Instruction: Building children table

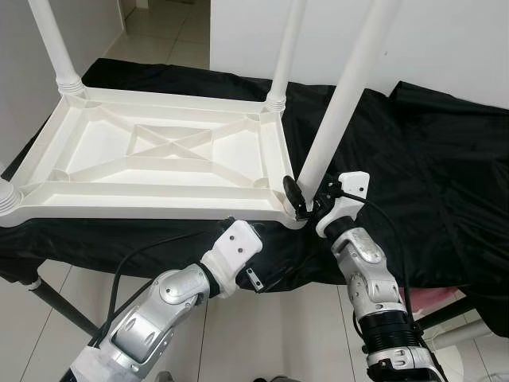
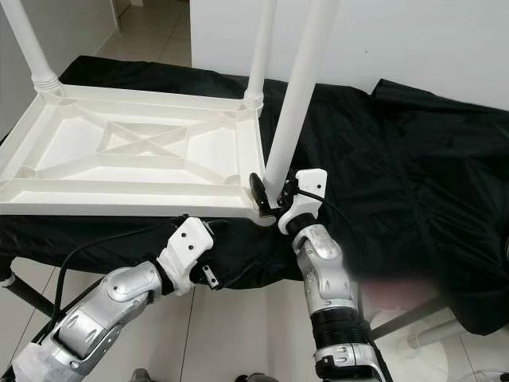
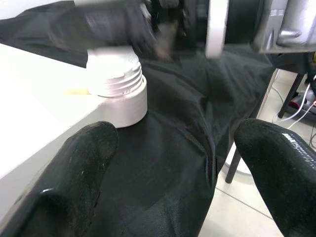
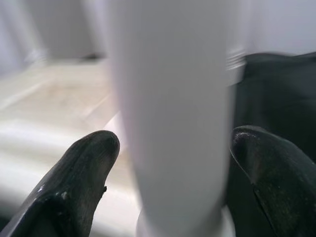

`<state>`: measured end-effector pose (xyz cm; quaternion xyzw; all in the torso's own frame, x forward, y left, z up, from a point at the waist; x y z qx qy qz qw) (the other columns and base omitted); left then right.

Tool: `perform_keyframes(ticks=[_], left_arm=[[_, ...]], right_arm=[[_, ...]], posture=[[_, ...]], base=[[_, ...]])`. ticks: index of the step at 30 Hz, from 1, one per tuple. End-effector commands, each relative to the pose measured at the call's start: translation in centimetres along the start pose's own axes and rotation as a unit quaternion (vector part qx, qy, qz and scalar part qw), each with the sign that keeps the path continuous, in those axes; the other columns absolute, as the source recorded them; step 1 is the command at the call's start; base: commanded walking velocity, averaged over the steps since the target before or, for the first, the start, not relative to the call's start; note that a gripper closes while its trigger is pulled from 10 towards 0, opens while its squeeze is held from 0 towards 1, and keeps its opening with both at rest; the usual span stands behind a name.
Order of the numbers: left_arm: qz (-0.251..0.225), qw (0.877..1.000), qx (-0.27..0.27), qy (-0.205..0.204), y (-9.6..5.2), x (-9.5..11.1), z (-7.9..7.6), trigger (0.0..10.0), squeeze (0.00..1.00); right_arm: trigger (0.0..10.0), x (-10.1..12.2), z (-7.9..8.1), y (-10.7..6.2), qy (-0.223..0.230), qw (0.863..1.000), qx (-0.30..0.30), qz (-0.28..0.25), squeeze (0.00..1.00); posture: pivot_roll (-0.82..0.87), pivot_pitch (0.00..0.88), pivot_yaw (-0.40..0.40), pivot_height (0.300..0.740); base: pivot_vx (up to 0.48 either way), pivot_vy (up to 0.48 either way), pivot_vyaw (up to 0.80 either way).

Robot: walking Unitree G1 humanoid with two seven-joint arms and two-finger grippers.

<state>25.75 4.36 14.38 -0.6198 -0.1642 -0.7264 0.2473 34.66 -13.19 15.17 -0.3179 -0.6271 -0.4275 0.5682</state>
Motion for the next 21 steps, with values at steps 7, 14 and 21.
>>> perform_keyframes(ticks=[7, 14, 21], left_arm=[[0.006, 0.999, -0.053, 0.003, 0.1, -0.1, -1.0, 10.0, 0.0], [0.006, 0.999, -0.048, 0.003, 0.0, -0.1, -1.0, 10.0, 0.0], [0.017, 0.999, -0.045, 0.015, -0.1, -0.6, -0.9, 10.0, 0.0]], right_arm=[[10.0, -0.4, -0.7, -0.1, -0.014, 0.999, 0.043, 0.012, 0.0], [10.0, -0.7, -0.7, 1.1, -0.047, 0.993, 0.103, 0.037, 0.0], [10.0, -1.2, -0.8, 1.7, -0.062, 0.988, 0.131, 0.053, 0.0]], posture=[[0.04, 0.058, -0.104, 0.74], [0.06, 0.059, -0.113, 0.74], [0.07, 0.057, -0.114, 0.74]], base=[[0.0, 0.0, 0.0], [0.0, 0.0, 0.0], [0.0, 0.0, 0.0]])
Point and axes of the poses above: a point about 5 cm out from each wrist's last joint towards the gripper, its own y axis pointing out of the wrist towards the gripper, its own x axis along the axis of the wrist's last joint, z = x × y, the point moved 2 cm from there along y, pointing out of the wrist towards the gripper, and after that the axes turned 2 degrees about -y, right-handed, at the moved point
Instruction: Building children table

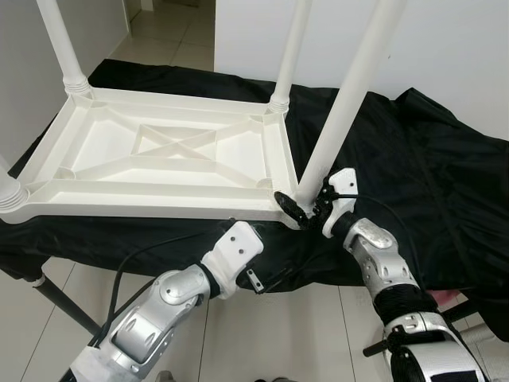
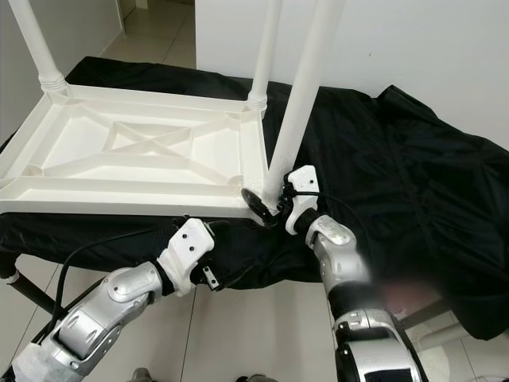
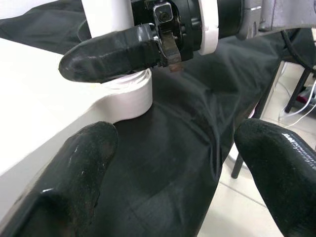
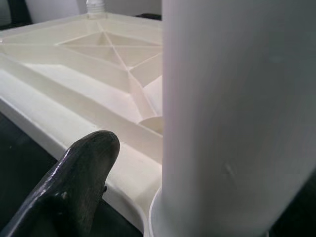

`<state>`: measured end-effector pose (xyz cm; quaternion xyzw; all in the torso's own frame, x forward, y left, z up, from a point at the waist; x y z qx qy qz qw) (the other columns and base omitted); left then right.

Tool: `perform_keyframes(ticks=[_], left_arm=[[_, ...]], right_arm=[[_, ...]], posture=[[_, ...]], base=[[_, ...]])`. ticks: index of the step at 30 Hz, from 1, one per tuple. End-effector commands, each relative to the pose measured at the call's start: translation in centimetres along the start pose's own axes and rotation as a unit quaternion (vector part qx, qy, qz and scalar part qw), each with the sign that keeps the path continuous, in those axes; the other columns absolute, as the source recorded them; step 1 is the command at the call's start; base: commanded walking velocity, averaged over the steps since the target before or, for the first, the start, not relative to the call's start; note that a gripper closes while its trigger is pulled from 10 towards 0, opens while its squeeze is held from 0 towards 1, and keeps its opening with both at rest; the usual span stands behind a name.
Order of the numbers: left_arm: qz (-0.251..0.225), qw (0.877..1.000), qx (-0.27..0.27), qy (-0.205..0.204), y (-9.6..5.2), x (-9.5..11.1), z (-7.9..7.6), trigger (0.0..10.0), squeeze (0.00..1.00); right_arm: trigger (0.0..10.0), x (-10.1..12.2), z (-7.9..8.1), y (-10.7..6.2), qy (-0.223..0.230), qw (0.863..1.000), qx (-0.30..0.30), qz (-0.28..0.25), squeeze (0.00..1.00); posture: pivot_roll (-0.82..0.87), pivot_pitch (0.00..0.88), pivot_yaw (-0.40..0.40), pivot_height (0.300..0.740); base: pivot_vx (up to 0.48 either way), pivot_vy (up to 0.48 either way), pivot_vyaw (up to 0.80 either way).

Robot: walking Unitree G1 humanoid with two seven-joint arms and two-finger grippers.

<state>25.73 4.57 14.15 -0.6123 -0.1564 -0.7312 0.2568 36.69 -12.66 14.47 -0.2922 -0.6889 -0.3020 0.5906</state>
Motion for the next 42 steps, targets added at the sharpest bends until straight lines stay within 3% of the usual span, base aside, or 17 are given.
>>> perform_keyframes(ticks=[1, 3, 4, 5, 6, 16, 17, 28, 30, 32, 33, 34, 35, 42], left_arm=[[0.006, 0.999, -0.043, 0.002, 0.1, -0.3, -0.9, 10.0, 0.0], [0.005, 0.999, -0.042, 0.002, 0.1, -0.3, -0.9, 10.0, 0.0], [0.005, 0.999, -0.04, 0.002, 0.1, -0.3, -0.8, 10.0, 0.0], [0.005, 0.999, -0.039, 0.002, 0.1, -0.3, -0.8, 10.0, 0.0], [0.005, 0.999, -0.038, 0.002, 0.1, -0.3, -0.7, 10.0, 0.0], [0.001, 1.0, -0.026, 0.003, 0.2, -0.2, -0.3, 10.0, 0.0], [0.001, 1.0, -0.025, 0.004, 0.2, -0.2, -0.3, 10.0, 0.0], [0.005, 1.0, -0.025, 0.006, 0.4, -0.4, 0.0, 10.0, 0.0], [0.008, 1.0, -0.023, 0.01, 0.4, -0.5, 0.2, 10.0, 0.0], [0.009, 1.0, -0.022, 0.011, 0.4, -0.5, 0.3, 10.0, 0.0], [0.016, 1.0, -0.012, 0.019, 0.4, -0.7, 0.7, 10.0, 0.0], [0.016, 1.0, -0.012, 0.019, 0.4, -0.7, 0.7, 10.0, 0.0], [0.021, 1.0, 0.008, 0.019, 0.4, -0.8, 1.4, 10.0, 0.0], [0.025, 0.999, 0.043, 0.012, 0.3, -0.9, 2.6, 10.0, 0.0]], right_arm=[[4.8, -0.5, -0.3, -0.2, -0.014, 1.0, 0.006, 0.016, 0.0], [4.8, -0.6, -0.4, -0.2, -0.015, 1.0, 0.009, 0.02, 0.0], [1.6, -0.8, -0.4, -0.2, -0.015, 1.0, 0.009, 0.023, 0.0], [1.6, -0.9, -0.5, -0.2, -0.014, 1.0, 0.009, 0.025, 0.0], [0.0, -1.0, -0.5, -0.3, -0.013, 1.0, 0.009, 0.026, 0.0], [0.0, -1.7, -0.6, -0.6, -0.003, 1.0, -0.009, 0.029, 0.0], [10.0, -1.8, -0.7, -0.6, 0.006, 0.999, -0.031, 0.029, 0.0], [10.0, -1.3, 0.1, 0.3, 0.077, 0.986, -0.147, 0.009, 0.0], [10.0, -1.5, 0.3, 0.2, 0.093, 0.972, -0.215, 0.007, 0.0], [10.0, -1.5, 0.4, 0.1, 0.096, 0.967, -0.235, 0.006, 0.0], [10.0, -1.7, 1.0, 0.1, 0.103, 0.959, -0.265, 0.004, 0.0], [10.0, -1.7, 1.0, 0.1, 0.103, 0.959, -0.265, 0.004, 0.0], [10.0, -1.8, 2.3, 0.2, 0.116, 0.949, -0.292, -0.005, 0.0], [10.0, -1.4, 5.2, 1.0, 0.128, 0.943, -0.305, -0.018, 0.0]], posture=[[0.07, 0.056, -0.113, 0.74], [0.07, 0.056, -0.113, 0.74], [0.07, 0.055, -0.115, 0.74], [0.07, 0.055, -0.115, 0.74], [0.07, 0.055, -0.114, 0.74], [0.06, 0.064, -0.111, 0.74], [0.05, 0.069, -0.104, 0.74], [0.03, 0.08, -0.089, 0.74], [0.02, 0.082, -0.086, 0.74], [0.02, 0.082, -0.086, 0.74], [0.02, 0.086, -0.087, 0.74], [0.02, 0.086, -0.087, 0.74], [0.02, 0.094, -0.089, 0.74], [0.02, 0.102, -0.085, 0.74]], base=[[0.0, 0.0, 0.0], [0.0, 0.0, 0.0], [0.0, 0.0, 0.0], [0.0, 0.0, 0.0], [0.0, 0.0, 0.0], [0.0, 0.0, 0.0], [0.0, 0.0, 0.0], [0.0, 0.0, 0.0], [0.0, 0.0, 0.0], [0.0, 0.0, 0.0], [0.0, 0.0, 0.0], [0.0, 0.0, 0.0], [0.0, 0.0, 0.0], [0.0, 0.0, 0.0]])
Point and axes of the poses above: a point about 5 cm out from each wrist's last joint towards the gripper, its own y axis pointing out of the wrist towards the gripper, its own x axis along the axis of the wrist's last joint, z = x × y, the point moved 2 cm from there along y, pointing out of the wrist towards the gripper, and after that the axes turned 2 degrees about -y, right-handed, at the moved point
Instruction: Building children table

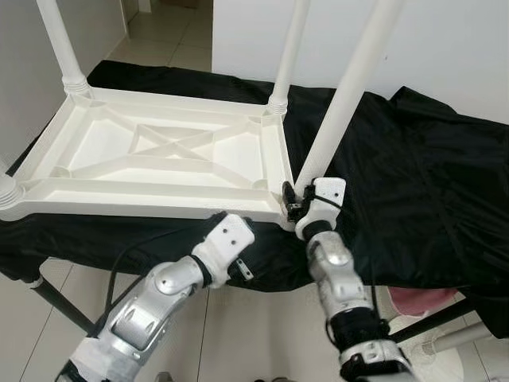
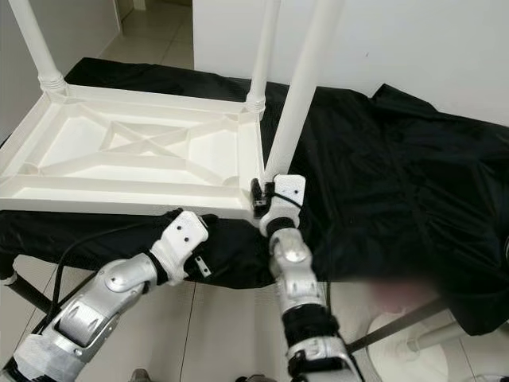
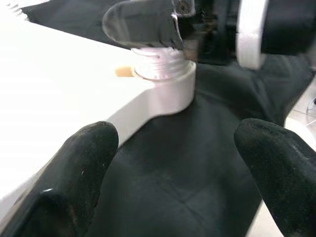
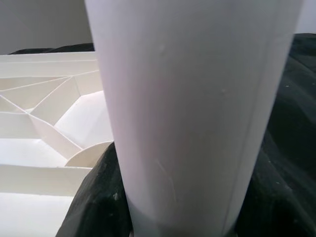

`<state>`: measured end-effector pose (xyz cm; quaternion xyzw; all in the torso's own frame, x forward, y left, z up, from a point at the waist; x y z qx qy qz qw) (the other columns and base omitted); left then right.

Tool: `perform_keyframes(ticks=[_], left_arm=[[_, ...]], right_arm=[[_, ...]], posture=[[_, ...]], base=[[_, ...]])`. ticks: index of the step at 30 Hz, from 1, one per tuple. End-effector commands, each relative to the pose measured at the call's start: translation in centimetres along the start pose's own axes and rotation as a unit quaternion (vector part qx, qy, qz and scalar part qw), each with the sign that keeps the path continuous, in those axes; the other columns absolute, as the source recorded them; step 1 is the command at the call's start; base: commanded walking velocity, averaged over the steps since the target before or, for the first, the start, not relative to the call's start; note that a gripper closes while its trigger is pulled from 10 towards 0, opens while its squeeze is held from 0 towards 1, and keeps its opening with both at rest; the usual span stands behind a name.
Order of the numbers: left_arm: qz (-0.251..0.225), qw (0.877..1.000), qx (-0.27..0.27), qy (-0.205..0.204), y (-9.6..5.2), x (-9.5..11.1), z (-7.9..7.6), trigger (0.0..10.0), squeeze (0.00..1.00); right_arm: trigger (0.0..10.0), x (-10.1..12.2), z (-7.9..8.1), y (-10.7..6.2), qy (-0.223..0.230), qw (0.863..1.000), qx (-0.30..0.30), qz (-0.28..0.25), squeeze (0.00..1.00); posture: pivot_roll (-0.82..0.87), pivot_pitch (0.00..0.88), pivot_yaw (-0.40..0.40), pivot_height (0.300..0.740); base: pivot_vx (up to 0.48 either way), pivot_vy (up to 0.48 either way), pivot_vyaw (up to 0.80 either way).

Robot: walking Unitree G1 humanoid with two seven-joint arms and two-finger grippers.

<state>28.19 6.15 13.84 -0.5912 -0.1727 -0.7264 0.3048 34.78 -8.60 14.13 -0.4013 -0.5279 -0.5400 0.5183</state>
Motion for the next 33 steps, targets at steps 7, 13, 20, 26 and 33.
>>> perform_keyframes(ticks=[7, 13, 20, 26, 33], left_arm=[[-0.002, 1.0, -0.005, -0.005, 0.2, 0.0, -0.2, 10.0, 0.0], [-0.004, 1.0, -0.011, -0.008, 0.2, 0.1, -0.3, 10.0, 0.0], [-0.012, 0.999, -0.032, -0.018, -0.2, 0.5, -0.9, 10.0, 0.0], [-0.02, 0.999, -0.036, -0.028, -0.3, 0.8, -1.2, 10.0, 0.0], [-0.024, 0.999, -0.033, -0.033, -0.6, 0.8, -1.3, 10.0, 0.0]], right_arm=[[10.0, -0.9, 1.7, -1.2, 0.038, 0.999, 0.022, 0.029, 0.01], [10.0, -0.2, 1.5, -1.6, 0.065, 0.997, 0.036, 0.011, 1.0], [10.0, 0.9, 0.1, -1.9, 0.045, 0.995, 0.088, -0.028, 1.0], [10.0, 0.8, -1.8, -2.3, 0.045, 0.992, 0.114, -0.024, 0.0], [10.0, 1.1, -2.9, -2.3, 0.015, 0.987, 0.157, -0.028, 0.0]], posture=[[0.01, 0.1, -0.086, 0.74], [0.02, 0.099, -0.085, 0.74], [0.03, 0.1, -0.098, 0.74], [0.04, 0.104, -0.113, 0.74], [0.04, 0.104, -0.119, 0.74]], base=[[0.0, 0.0, 0.0], [0.0, 0.0, 0.0], [0.0, 0.0, 0.0], [0.0, 0.0, 0.0], [0.0, 0.0, 0.0]])
Point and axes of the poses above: a point about 5 cm out from each wrist's last joint towards the gripper, its own y axis pointing out of the wrist towards the gripper, its own x axis along the axis of the wrist's last joint, z = x × y, the point moved 2 cm from there along y, pointing out of the wrist towards the gripper, and after that the axes turned 2 degrees about -y, right-handed, at the moved point
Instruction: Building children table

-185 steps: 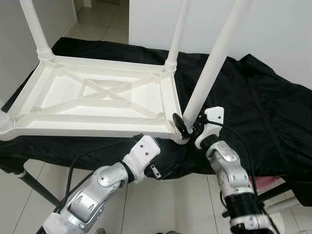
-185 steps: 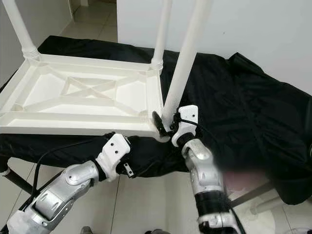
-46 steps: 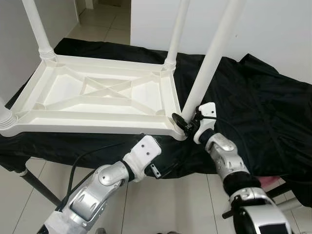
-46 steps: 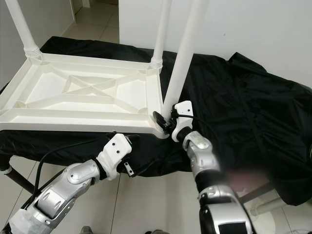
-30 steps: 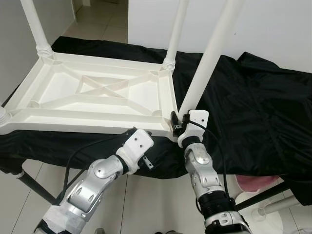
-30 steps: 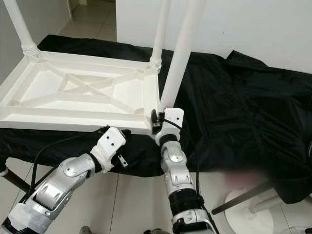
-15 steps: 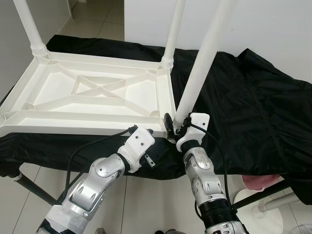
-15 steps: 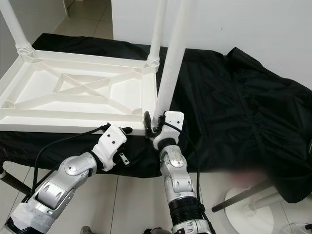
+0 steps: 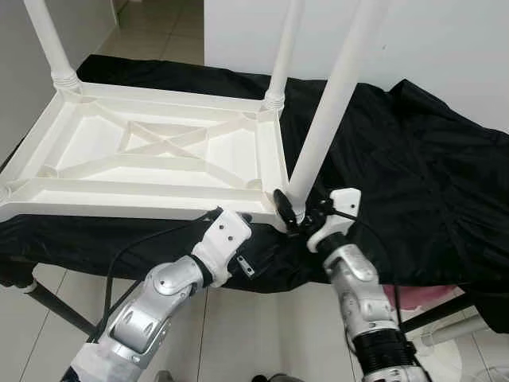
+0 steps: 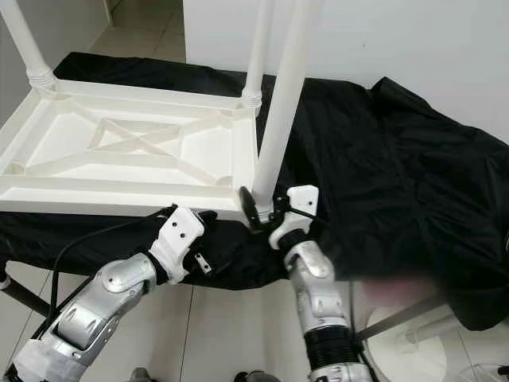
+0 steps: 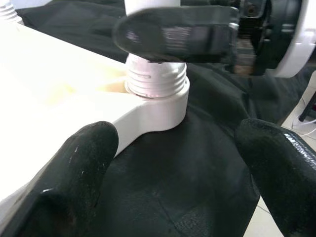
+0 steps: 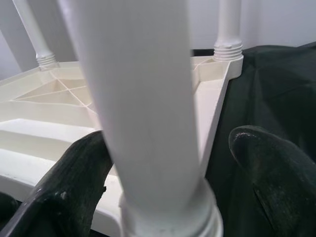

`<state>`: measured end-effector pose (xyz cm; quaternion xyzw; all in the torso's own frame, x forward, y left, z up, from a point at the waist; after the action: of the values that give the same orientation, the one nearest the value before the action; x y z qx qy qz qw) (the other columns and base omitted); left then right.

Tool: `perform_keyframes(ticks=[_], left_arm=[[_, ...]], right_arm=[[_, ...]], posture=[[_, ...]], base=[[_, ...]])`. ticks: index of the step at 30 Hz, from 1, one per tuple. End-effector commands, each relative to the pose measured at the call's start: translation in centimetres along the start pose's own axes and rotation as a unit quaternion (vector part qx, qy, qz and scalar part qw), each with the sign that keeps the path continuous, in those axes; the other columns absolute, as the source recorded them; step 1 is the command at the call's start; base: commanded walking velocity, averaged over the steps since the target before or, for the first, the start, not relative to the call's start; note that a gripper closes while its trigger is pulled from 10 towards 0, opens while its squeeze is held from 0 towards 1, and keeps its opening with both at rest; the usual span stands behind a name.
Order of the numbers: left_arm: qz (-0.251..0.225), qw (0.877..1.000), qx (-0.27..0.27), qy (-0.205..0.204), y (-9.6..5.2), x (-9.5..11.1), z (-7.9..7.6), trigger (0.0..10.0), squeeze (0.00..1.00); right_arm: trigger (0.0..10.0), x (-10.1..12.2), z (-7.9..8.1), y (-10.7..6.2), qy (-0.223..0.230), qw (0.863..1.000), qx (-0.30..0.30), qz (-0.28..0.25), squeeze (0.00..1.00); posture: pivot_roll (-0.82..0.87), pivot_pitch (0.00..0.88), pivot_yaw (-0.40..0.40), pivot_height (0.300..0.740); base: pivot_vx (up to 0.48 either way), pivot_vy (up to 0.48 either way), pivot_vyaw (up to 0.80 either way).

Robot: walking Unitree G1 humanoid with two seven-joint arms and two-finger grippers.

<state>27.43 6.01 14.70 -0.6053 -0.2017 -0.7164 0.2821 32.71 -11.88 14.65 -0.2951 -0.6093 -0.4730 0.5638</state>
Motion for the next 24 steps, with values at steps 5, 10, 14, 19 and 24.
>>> perform_keyframes(ticks=[5, 10, 14, 19, 24], left_arm=[[0.002, 1.0, -0.022, -0.001, 0.1, 0.1, -0.4, 10.0, 0.0], [0.0, 1.0, -0.009, 0.004, 0.4, 0.3, -0.3, 10.0, 0.0], [0.001, 1.0, -0.01, 0.004, 0.4, 0.3, -0.4, 10.0, 0.0], [0.014, 1.0, -0.007, -0.015, 0.5, 0.1, -0.3, 10.0, 0.0], [0.018, 1.0, -0.001, -0.016, 0.5, 0.2, -0.1, 10.0, 0.0]], right_arm=[[10.0, 0.0, -0.7, 0.4, -0.031, 0.997, 0.063, 0.01, 0.0], [10.0, 0.0, -1.3, 1.3, -0.052, 0.989, 0.133, 0.032, 0.0], [10.0, 0.0, -1.3, 1.4, -0.056, 0.988, 0.141, 0.037, 0.0], [10.0, -0.6, -1.2, 2.3, -0.065, 0.982, 0.167, 0.056, 0.0], [9.1, -1.0, -1.0, 3.0, -0.064, 0.98, 0.179, 0.062, 0.0]], posture=[[0.05, 0.094, -0.115, 0.74], [0.05, 0.088, -0.119, 0.74], [0.06, 0.086, -0.119, 0.74], [0.07, 0.078, -0.122, 0.74], [0.09, 0.071, -0.127, 0.74]], base=[[0.0, 0.0, 0.0], [0.0, 0.0, 0.0], [0.0, 0.0, 0.0], [0.0, 0.0, 0.0], [0.0, 0.0, 0.0]])
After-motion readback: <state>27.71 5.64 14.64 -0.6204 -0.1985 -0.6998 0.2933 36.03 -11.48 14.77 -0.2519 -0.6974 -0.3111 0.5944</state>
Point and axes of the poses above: a point about 5 cm out from each wrist's last joint towards the gripper, its own y axis pointing out of the wrist towards the gripper, its own x axis along the axis of the wrist's last joint, z = x × y, the point moved 2 cm from there along y, pointing out of the wrist towards the gripper, and after that the axes turned 2 degrees about -y, right-handed, at the moved point
